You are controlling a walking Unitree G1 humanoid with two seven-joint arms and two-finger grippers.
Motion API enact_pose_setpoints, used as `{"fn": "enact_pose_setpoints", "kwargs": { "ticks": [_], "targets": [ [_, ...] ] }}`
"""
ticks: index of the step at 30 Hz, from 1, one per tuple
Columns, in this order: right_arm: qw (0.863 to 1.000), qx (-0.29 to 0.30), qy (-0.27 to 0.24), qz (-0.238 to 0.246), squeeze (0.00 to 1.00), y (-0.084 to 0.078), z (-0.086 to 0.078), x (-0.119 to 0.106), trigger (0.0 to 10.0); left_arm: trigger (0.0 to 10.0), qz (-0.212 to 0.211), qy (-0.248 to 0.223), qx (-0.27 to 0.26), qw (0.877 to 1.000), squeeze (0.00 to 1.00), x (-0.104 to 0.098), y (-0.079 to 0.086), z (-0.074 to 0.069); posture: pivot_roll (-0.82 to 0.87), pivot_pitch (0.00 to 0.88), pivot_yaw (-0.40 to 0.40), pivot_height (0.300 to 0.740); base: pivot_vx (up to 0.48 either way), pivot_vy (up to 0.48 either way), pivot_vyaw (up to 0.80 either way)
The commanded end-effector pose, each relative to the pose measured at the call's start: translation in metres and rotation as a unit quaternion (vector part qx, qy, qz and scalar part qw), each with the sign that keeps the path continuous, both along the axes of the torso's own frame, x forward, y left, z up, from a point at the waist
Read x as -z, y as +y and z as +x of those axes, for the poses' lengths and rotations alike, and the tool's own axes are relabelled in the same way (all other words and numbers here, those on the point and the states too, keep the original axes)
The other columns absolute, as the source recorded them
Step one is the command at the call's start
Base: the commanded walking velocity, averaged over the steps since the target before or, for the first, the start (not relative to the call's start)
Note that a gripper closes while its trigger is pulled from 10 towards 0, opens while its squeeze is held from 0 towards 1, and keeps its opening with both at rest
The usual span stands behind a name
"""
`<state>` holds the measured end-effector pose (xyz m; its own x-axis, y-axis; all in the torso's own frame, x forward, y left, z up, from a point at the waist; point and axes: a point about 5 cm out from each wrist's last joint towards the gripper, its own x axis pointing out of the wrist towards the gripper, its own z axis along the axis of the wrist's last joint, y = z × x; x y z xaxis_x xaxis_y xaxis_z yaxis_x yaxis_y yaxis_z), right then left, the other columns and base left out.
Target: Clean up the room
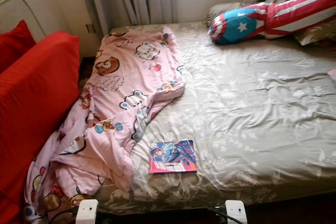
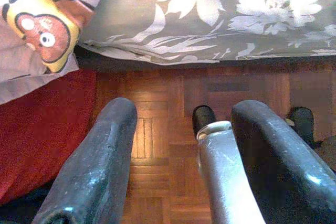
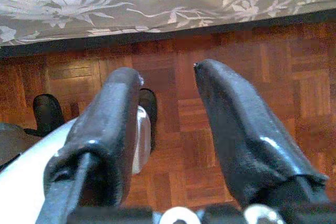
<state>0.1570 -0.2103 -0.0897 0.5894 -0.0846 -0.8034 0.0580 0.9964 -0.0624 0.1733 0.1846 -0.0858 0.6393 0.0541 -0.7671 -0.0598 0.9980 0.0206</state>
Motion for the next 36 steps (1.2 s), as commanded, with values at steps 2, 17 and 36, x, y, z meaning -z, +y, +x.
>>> {"fn": "enact_pose_setpoints", "kwargs": {
  "ticks": [2,17,36],
  "targets": [
    [1.000,0.005,0.011,0.000,1.00,-0.002,-0.004,0.002,10.0,10.0,-0.001,0.006,-0.002,1.000,0.00,0.002,0.001,-0.004,-0.19,0.045,0.059,0.740,0.000,0.000,0.00],
    [1.000,0.006,-0.007,-0.011,0.00,-0.006,0.008,-0.004,10.0,10.0,0.001,-0.013,-0.007,1.000,0.00,-0.005,0.006,0.008,-0.16,0.159,0.058,0.740,0.139,0.000,0.00],
    [1.000,0.007,-0.025,-0.005,0.00,-0.004,0.015,-0.007,10.0,10.0,-0.012,-0.053,-0.009,0.999,0.00,-0.012,0.004,0.020,-0.16,0.189,0.055,0.740,0.221,0.000,0.28]
  ]
}}
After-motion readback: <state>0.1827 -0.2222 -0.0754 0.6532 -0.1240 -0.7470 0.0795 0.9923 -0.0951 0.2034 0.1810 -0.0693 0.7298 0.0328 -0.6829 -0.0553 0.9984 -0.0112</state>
